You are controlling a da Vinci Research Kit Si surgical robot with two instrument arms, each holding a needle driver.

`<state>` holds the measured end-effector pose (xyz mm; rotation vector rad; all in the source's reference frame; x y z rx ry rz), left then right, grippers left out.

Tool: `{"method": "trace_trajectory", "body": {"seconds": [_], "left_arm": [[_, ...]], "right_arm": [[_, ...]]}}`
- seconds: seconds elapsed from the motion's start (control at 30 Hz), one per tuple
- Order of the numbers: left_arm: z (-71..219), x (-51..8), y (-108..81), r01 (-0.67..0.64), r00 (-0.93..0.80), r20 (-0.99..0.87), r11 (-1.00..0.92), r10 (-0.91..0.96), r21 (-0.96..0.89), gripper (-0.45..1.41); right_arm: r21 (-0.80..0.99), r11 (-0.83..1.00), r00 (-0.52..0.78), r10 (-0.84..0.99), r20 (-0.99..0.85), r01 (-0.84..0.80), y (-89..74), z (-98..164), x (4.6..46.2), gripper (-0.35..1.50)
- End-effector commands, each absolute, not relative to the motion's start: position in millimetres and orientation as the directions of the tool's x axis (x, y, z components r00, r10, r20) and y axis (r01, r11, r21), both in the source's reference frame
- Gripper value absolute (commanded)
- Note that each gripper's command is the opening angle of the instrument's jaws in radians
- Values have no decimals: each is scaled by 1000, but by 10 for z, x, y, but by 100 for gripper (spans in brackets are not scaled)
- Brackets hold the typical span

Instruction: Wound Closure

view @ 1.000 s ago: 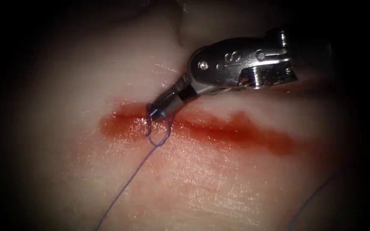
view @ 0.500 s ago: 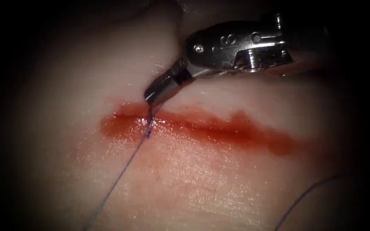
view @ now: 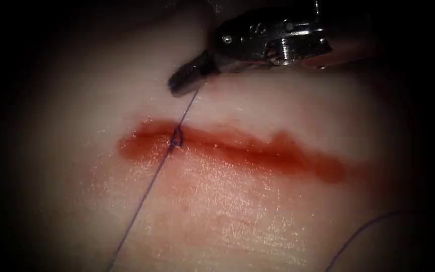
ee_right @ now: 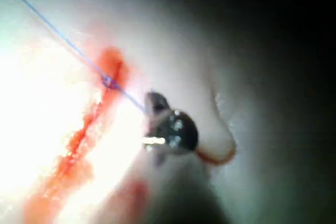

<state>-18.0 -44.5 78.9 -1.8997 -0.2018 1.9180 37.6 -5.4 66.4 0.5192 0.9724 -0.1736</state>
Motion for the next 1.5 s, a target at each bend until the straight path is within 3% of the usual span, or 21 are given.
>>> {"method": "trace_trajectory", "body": {"seconds": [0.03, 0.87, 1.27, 1.3, 1.33, 1.37, 1.4, 1.43, 1.5], "left_arm": [[791, -188, -460, -193, 33, -914, -895, 404, -403, -45], [788, -197, -501, -189, 38, -905, -886, 425, -424, -45], [764, -195, -461, -177, 40, -900, -884, 433, -433, -45], [755, -194, -447, -175, 44, -907, -891, 419, -420, -45], [748, -193, -437, -173, 43, -910, -894, 412, -413, -45], [743, -192, -429, -172, 42, -914, -899, 403, -404, -45], [743, -192, -429, -172, 42, -914, -899, 403, -404, -45], [739, -191, -423, -173, 40, -919, -903, 393, -394, -45], [727, -188, -406, -180, 36, -926, -909, 377, -377, -45]], "right_arm": [[337, 870, 566, 82, -820, 361, -56, 671, 380, -35], [258, 935, 608, 61, -792, 243, -42, 680, 375, -35], [321, 910, 566, 124, -815, 264, -70, 672, 383, -35], [342, 906, 539, 164, -826, 248, -75, 667, 381, -6], [350, 911, 524, 193, -829, 219, -77, 664, 379, 52], [347, 918, 512, 208, -833, 193, -78, 661, 377, 84], [347, 918, 512, 208, -833, 193, -78, 661, 377, 84], [351, 922, 501, 230, -835, 162, -79, 658, 374, 105], [360, 928, 470, 279, -838, 90, -77, 648, 365, 121]]}}
